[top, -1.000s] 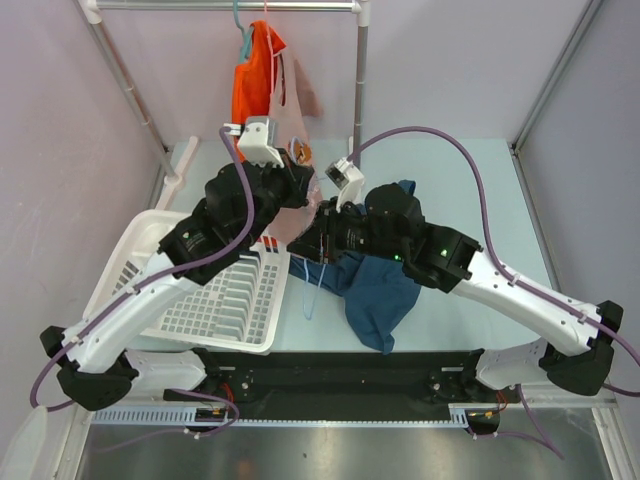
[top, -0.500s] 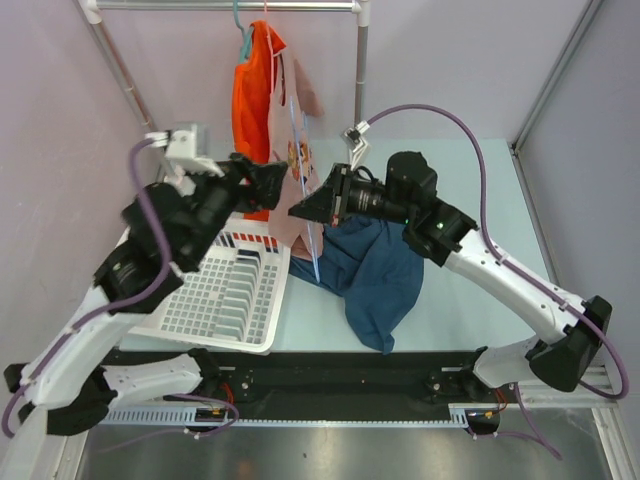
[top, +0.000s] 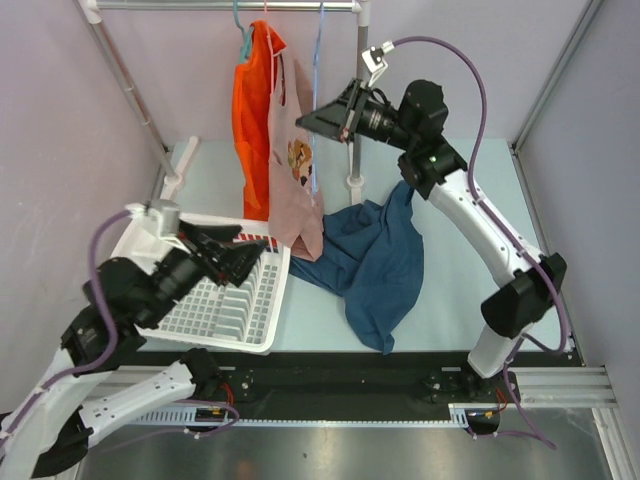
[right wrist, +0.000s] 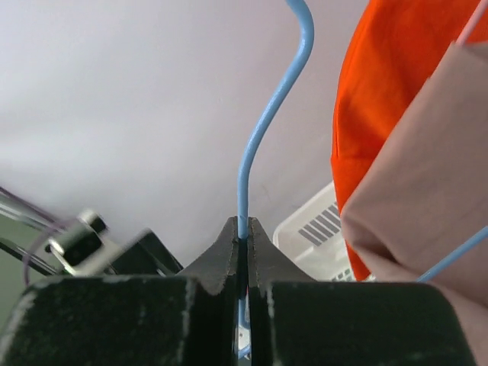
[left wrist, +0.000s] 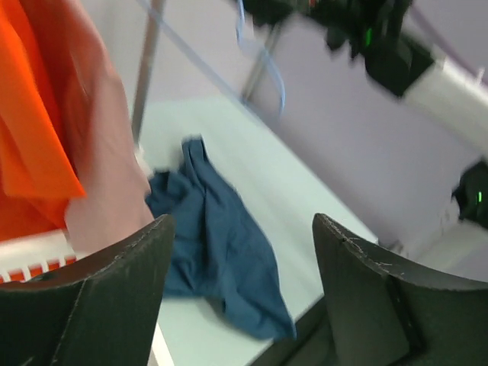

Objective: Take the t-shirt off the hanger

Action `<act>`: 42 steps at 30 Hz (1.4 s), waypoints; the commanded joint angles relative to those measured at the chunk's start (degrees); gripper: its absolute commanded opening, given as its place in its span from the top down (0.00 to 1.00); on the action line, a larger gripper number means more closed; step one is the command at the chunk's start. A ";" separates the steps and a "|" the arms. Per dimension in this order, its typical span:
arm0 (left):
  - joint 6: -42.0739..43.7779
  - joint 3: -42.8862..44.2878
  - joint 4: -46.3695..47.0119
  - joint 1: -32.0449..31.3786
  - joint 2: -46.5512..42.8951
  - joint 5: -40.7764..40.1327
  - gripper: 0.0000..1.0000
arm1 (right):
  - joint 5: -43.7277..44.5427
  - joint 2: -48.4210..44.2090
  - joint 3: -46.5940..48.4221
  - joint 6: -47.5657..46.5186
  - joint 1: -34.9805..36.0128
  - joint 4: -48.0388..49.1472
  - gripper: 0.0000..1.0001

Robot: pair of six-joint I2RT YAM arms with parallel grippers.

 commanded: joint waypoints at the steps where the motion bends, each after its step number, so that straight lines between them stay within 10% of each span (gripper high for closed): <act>1: -4.36 -6.92 -2.88 0.16 -4.02 8.02 0.23 | -1.98 6.60 9.56 9.35 -2.44 6.18 1.00; 13: -10.43 -21.51 1.42 0.16 -10.18 19.71 0.28 | 0.05 15.74 15.36 23.70 -6.58 18.15 1.00; 42: -13.15 -24.25 8.02 -3.53 -5.18 22.18 0.24 | -1.19 19.35 15.99 26.43 -9.66 16.04 1.00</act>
